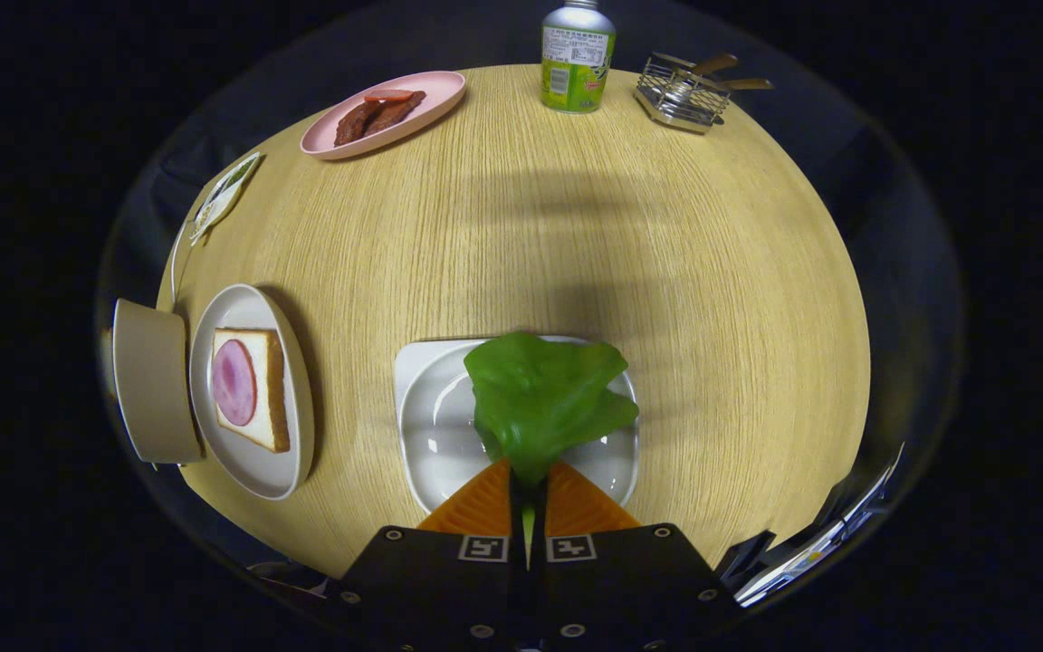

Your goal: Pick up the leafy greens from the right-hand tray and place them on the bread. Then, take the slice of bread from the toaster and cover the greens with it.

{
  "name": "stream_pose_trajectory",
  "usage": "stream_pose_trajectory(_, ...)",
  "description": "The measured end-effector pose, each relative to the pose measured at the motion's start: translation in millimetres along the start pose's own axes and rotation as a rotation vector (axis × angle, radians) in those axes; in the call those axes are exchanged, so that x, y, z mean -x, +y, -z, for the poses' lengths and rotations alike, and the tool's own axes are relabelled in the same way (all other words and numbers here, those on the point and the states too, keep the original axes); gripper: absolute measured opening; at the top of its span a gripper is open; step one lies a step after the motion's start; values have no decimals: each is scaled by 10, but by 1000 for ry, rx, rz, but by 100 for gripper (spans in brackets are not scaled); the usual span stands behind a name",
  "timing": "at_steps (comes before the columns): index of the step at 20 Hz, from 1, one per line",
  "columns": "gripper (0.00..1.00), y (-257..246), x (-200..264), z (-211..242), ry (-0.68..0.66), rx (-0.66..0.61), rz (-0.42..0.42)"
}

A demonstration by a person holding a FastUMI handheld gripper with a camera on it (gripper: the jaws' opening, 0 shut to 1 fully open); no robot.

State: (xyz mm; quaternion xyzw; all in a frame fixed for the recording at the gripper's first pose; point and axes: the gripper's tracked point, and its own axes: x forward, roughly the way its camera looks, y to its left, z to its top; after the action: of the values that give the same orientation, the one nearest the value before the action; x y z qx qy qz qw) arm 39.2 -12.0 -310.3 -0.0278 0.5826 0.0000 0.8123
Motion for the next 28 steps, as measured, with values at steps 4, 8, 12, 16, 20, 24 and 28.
stream_pose_trajectory(4,1,107,236,-75,-40,9,-4)
stream_pose_trajectory(8,1,393,451,-120,-64,31,-18)
stream_pose_trajectory(12,1,787,567,-165,-80,70,-43)
stream_pose_trajectory(16,1,1194,614,-200,-86,108,-68)
stream_pose_trajectory(20,1,1595,633,-234,-88,147,-92)
stream_pose_trajectory(24,1,1926,617,-247,-79,188,-109)
stream_pose_trajectory(28,1,2282,550,-294,-73,217,-122)
